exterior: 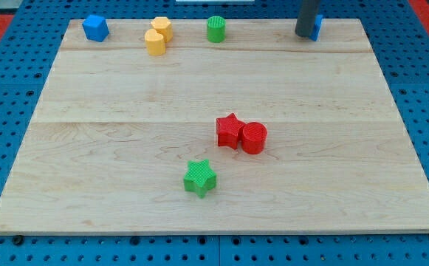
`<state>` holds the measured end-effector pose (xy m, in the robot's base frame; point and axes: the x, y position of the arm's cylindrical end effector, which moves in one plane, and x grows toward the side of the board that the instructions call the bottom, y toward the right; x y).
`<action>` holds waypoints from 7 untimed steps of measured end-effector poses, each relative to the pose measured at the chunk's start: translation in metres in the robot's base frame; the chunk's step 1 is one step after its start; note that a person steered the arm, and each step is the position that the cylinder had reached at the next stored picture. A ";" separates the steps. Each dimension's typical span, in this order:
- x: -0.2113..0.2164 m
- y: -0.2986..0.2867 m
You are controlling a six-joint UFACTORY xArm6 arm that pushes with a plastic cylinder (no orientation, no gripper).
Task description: Nudge the blue triangle right a bit
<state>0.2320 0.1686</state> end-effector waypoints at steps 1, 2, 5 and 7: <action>0.000 0.001; -0.001 0.001; -0.041 -0.037; -0.040 -0.003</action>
